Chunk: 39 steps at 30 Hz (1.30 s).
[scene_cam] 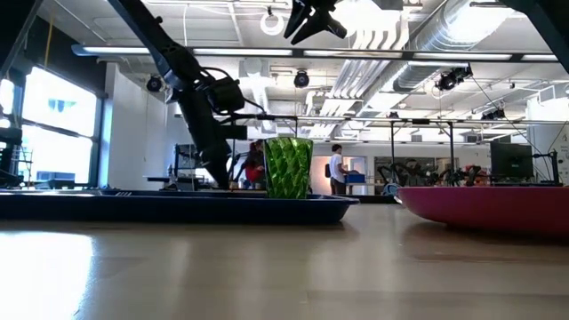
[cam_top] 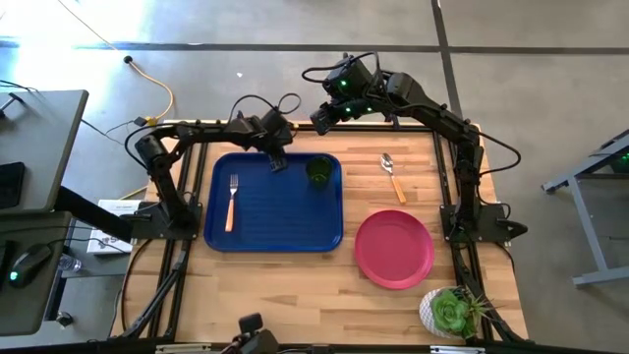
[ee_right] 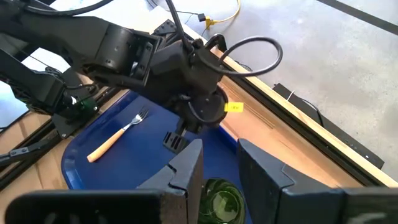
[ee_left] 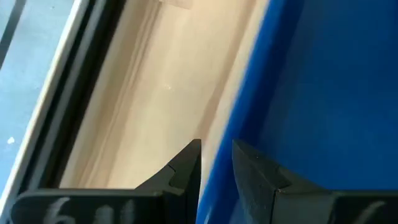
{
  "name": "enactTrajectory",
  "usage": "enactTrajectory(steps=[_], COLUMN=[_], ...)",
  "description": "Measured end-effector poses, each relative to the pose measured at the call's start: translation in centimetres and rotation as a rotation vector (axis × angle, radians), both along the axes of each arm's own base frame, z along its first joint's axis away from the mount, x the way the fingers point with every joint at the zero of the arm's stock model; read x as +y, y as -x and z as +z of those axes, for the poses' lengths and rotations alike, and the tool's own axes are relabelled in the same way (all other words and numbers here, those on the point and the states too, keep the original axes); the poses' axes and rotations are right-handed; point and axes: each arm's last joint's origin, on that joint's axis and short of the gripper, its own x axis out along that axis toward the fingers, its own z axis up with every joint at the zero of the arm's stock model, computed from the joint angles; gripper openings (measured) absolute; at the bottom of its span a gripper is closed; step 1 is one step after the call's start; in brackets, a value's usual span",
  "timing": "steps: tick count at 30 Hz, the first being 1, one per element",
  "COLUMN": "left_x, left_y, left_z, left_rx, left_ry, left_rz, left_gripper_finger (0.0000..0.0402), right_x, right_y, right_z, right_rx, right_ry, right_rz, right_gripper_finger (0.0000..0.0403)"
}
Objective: Pick and place plate/cup/fork/spoon on tray
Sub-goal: Move the blue tray to the top of the table
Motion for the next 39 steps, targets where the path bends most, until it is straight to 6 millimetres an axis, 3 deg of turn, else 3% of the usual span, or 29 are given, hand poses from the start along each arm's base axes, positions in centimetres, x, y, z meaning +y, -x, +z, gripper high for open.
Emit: enactTrajectory(steps=[8,14,19,26,31,39], left_x=[0.3,0.6,1.0,0.4,-1.2,-5.0], left_y=[0.3,-0.3,-0.7,0.1,1.7,4.9], left_z=[0.3,2.5,4.9,8.9,12.5,18.6], left_rx=[0.047,0.092,0.112,0.059,-0.014,-0.237], left_ry=[-0.015,0.008,0.013,-0.017,-0.048,-0.069], left_rz=[0.047,0.055,0.063,0.087,0.089,0.048], left_gripper_finger=[0.0081,0.0081,0.0081,0.0081,0.0081,0.0081], right_x=[0.0,-0.1,0.1,0.7,2.1,5.4], right_y=[0.0,0.1,2.0,6.0,7.7,6.2], right_z=[0.0,0.1,1.4,3.6,2.9,-0.3], right_rx=[-0.007,-0.018,-0.023,0.013,0.149,0.283], right_ry=[-0.014,-0.033,-0.029,0.009,-0.085,-0.15], right_rz=[-0.024,-0.046,-0.077,-0.219,-0.309,-0.348], right_gripper_finger=[0.0092,0.0092,0.0092,0.0092,0.0092,0.0092])
